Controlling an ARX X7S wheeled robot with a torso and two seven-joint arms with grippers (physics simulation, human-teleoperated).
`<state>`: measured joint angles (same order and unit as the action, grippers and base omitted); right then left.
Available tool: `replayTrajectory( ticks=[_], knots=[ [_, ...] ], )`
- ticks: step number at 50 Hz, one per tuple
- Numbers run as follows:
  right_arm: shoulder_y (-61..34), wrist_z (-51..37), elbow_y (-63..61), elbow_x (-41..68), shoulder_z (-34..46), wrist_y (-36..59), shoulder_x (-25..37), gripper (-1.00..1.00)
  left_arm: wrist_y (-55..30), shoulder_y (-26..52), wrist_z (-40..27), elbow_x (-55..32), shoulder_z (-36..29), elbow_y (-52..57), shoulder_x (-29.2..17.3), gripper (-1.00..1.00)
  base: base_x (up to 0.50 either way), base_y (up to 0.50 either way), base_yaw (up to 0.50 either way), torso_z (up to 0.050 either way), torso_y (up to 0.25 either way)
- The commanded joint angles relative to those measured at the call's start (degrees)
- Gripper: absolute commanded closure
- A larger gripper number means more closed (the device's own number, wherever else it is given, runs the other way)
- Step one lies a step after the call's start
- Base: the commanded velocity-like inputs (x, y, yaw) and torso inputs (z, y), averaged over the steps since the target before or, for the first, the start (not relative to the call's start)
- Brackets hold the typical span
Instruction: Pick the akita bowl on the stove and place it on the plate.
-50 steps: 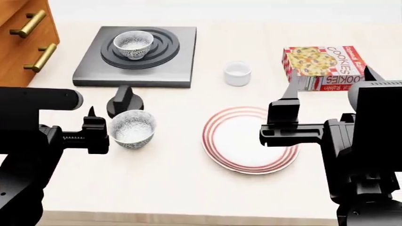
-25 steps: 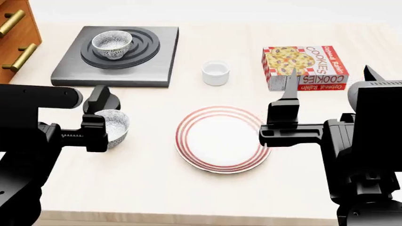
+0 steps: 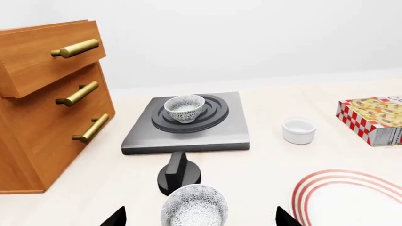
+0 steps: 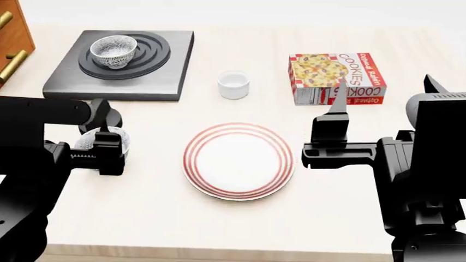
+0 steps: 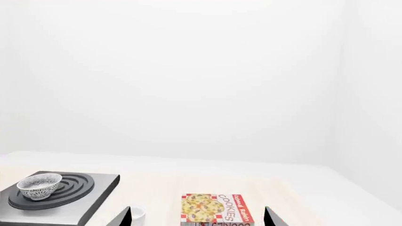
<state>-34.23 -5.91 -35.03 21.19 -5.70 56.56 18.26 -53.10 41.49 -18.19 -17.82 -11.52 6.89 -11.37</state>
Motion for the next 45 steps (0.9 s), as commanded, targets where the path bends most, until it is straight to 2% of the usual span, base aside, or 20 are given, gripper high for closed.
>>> replayTrajectory(
  ticks=[1,18,45],
  knots=[
    [0.06,-0.16,0.14,0.14,0.2,-0.35,0.16,-1.0,0.04,0.08,-0.24,-0.22,-0.24,0.09,-0.22,-1.0,0.0,0.0,0.0,0.0,0.0],
    [0.16,-0.48,0.48,0.33,0.56,-0.39,0.43,-1.0,0.72,-0.24,-0.54,-0.44,-0.8,-0.34,-0.32,-1.0,0.02,0.0,0.0,0.0,0.0],
    [0.15,-0.69,0.76,0.99,0.62,-0.91,0.7,-1.0,0.36,0.21,-1.14,-1.13,-1.03,-0.2,-0.78,-1.0,0.23,0.0,0.0,0.0,0.0]
  ],
)
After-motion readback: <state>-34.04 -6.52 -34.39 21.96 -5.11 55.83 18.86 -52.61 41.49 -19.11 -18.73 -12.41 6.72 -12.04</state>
